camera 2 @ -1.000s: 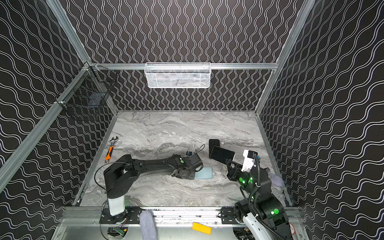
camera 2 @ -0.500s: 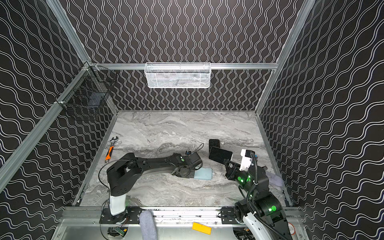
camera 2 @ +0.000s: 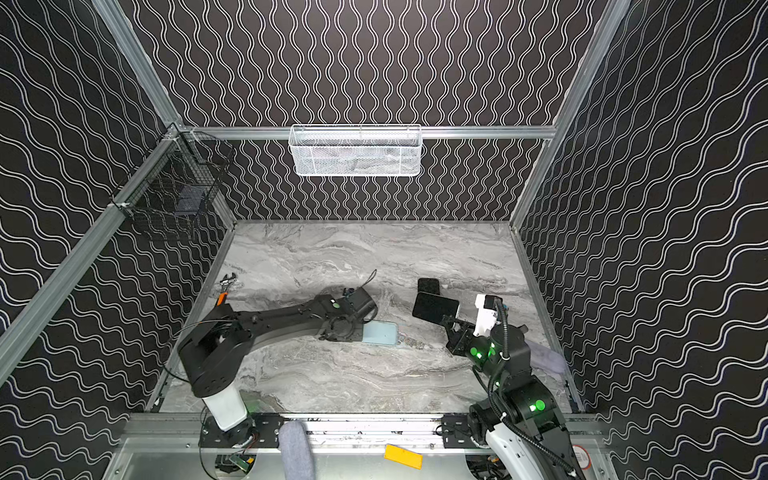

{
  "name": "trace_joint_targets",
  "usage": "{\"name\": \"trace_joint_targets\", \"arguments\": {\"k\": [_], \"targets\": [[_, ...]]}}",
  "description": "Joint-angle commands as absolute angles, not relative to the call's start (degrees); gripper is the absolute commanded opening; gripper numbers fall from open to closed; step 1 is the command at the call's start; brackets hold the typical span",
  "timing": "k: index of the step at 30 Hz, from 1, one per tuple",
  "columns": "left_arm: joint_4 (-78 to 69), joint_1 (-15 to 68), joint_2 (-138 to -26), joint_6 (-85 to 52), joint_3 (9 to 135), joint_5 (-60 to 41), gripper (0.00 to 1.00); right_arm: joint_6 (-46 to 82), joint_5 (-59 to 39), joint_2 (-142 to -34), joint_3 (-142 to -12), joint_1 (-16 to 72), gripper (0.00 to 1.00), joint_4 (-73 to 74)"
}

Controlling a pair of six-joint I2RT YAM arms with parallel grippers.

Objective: Put the phone into the phone case

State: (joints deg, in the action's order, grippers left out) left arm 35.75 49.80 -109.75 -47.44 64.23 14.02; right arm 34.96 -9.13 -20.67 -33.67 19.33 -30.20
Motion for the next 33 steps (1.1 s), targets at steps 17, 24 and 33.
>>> {"name": "trace_joint_targets", "arguments": {"k": [17,24,33], "targets": [[30.6,43.5,-100.8,-41.1,58.8,13.1,0.42,36.6,-20.9,-29.4,-28.2,19.3,0.0,-14.6],[23.1,39.4,-87.6,-41.1,52.5,10.7,0.58,42.7,-24.7,-32.2,-22.8,19.5,0.0,-5.3],[11.1,32.7,-87.8,-42.4,46.2,-4.8,0.72,47.2,-20.4,-38.7,-20.6,26.3,0.0,2.9]]}}
